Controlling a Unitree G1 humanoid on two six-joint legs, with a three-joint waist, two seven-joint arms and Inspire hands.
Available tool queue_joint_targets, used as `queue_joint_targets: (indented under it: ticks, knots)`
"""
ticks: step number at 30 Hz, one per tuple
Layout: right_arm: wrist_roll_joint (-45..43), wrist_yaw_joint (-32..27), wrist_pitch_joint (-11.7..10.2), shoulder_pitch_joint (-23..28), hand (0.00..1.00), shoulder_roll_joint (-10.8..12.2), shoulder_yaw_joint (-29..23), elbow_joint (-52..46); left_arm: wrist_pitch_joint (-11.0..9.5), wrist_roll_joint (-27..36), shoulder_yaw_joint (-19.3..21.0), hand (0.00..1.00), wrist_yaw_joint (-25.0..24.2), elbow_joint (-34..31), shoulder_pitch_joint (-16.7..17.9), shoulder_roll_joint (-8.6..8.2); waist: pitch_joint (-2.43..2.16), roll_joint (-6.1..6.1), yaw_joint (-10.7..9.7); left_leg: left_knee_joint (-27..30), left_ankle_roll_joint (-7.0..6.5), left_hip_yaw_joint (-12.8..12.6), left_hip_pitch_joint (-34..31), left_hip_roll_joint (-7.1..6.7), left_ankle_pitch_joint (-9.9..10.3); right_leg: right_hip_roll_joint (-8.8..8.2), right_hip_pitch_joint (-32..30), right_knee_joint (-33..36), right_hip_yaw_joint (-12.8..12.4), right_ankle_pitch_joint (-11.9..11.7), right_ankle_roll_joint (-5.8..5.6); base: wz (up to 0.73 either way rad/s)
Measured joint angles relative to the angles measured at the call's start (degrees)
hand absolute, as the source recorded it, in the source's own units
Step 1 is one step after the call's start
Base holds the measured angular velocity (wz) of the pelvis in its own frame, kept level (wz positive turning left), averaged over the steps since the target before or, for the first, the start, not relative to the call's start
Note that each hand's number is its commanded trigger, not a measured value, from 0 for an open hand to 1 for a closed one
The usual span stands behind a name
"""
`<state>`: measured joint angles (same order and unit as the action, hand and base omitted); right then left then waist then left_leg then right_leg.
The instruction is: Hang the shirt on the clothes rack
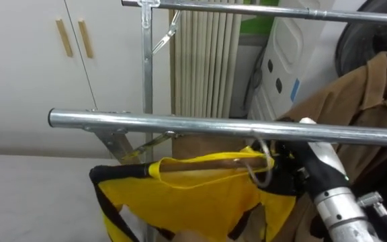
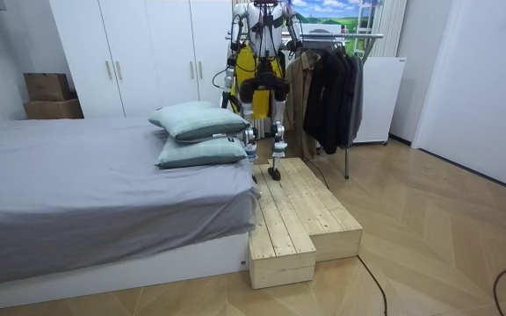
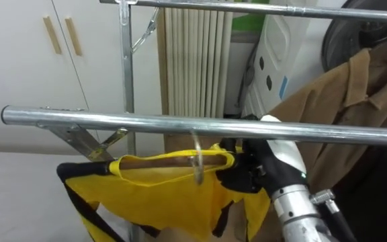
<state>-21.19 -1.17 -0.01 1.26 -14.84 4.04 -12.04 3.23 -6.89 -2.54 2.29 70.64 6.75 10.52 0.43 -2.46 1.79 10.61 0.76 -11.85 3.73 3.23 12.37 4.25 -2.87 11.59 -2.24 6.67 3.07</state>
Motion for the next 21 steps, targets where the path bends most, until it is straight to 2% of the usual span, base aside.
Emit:
queue_joint_targets:
  ticks: [7,13,21]
  knots:
    - [6.6,0.1,0.0,-0.1,1.0,-0.9,-1.3,0.8,-0.9,0.0,0.0,0.0,-0.2,0.0,0.1,1.08,0.12,-1.23,0.0,0.0,0.0,0.0,0.0,-0.03,0.0,-0.03,-0.2,0.0,0.0,0.0,0.0,0.0]
    - [9.9,0.1,0.0,-0.4,1.0,-2.8,-1.4,1.9,-1.0,-0.1,0.0,0.0,-0.8,-0.2,0.3,1.25,0.12,-1.33,0.1,0.0,0.0,0.1,-0.1,-0.02,0.0,-0.06,-0.1,0.1,0.3,0.0,0.04,0.0]
    - [11.4,1.7,0.1,-1.4,1.0,-2.8,-1.4,4.5,-1.0,-0.6,0.1,0.0,-0.8,-1.2,0.8,1.28,0.15,-1.38,0.2,0.0,0.02,0.2,-0.1,0.0,0.0,-0.06,-0.1,0.0,0.4,0.0,0.03,0.0]
